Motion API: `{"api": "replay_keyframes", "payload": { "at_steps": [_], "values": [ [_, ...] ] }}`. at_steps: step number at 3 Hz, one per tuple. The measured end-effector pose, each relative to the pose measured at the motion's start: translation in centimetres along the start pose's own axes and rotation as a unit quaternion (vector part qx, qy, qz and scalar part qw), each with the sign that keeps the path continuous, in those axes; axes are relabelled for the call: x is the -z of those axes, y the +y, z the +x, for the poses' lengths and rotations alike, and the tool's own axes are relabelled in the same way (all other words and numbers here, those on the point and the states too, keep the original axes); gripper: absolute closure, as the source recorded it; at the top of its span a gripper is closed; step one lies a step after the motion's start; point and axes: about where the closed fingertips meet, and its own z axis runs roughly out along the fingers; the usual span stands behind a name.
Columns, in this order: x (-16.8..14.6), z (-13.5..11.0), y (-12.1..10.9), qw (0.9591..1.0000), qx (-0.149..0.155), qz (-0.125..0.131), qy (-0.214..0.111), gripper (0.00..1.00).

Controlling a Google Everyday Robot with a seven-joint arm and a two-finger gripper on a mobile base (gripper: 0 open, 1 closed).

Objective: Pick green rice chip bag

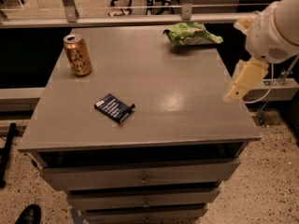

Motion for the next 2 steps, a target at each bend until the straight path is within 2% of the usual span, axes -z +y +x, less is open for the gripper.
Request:
{"api": "replay_keyframes", "payload": {
  "at_steps": [1,2],
  "values": [
    [-2.7,-1.0,-5.4,0.9979,0.011,0.044,-0.047,0.00],
    [-5.5,-2.1,-11.4,0.9903,-0.011,0.073,-0.117,0.00]
  ]
}}
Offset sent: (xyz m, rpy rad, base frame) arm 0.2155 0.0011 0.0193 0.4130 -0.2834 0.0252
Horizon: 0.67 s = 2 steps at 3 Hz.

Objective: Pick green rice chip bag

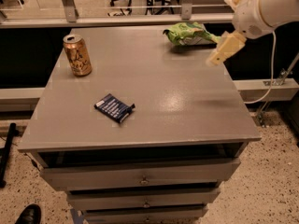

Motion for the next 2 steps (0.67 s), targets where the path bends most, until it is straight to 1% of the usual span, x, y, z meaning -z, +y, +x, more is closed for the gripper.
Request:
{"api": "replay_keyframes", "payload": {
  "at_steps": [1,2],
  "values": [
    [-3.9,0.0,-4.3,0.9965,-0.035,0.015,-0.074,0.00],
    [-8.0,-0.1,-7.2,0.9888,-0.077,0.019,-0.126,0.00]
  ]
}}
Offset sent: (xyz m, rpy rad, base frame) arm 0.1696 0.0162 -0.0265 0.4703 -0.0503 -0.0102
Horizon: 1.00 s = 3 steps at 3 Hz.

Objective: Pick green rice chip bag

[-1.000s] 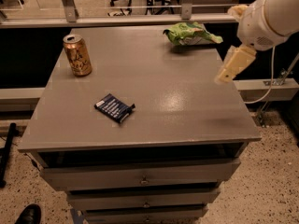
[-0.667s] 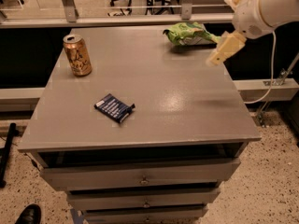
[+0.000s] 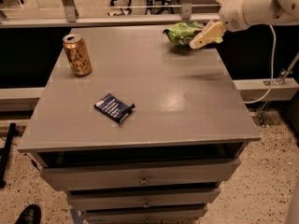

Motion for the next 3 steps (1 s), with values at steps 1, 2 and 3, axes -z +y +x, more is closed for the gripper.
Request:
{"api": "replay_keyframes", "payload": {
  "at_steps": [1,2,3],
  "values": [
    [-3.8,0.6,-1.2,0.9994,-0.030,0.002,-0.020,0.00],
    [-6.5,1.3,-1.6,0.9992,-0.038,0.008,-0.006,0.00],
    [-8.8,2.7,-1.3,0.9991,-0.033,0.007,0.025,0.00]
  ]
}}
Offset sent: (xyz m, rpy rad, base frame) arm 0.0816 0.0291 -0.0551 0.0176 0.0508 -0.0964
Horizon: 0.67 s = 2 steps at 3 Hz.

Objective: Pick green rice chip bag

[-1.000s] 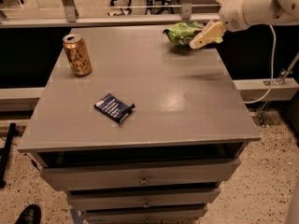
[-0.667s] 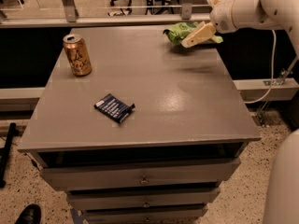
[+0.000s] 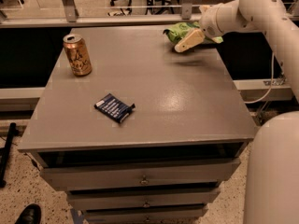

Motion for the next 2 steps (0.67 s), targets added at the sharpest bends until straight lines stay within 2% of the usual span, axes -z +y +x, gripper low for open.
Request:
{"api": "replay_keyframes", "payload": {
  "at_steps": [1,2],
  "values": [
    [-1.35,1.30,0.15,0.9998,-0.001,0.000,0.022,0.14],
    [-1.88,2.02,0.07,0.9997,-0.007,0.001,0.024,0.38]
  ]
}}
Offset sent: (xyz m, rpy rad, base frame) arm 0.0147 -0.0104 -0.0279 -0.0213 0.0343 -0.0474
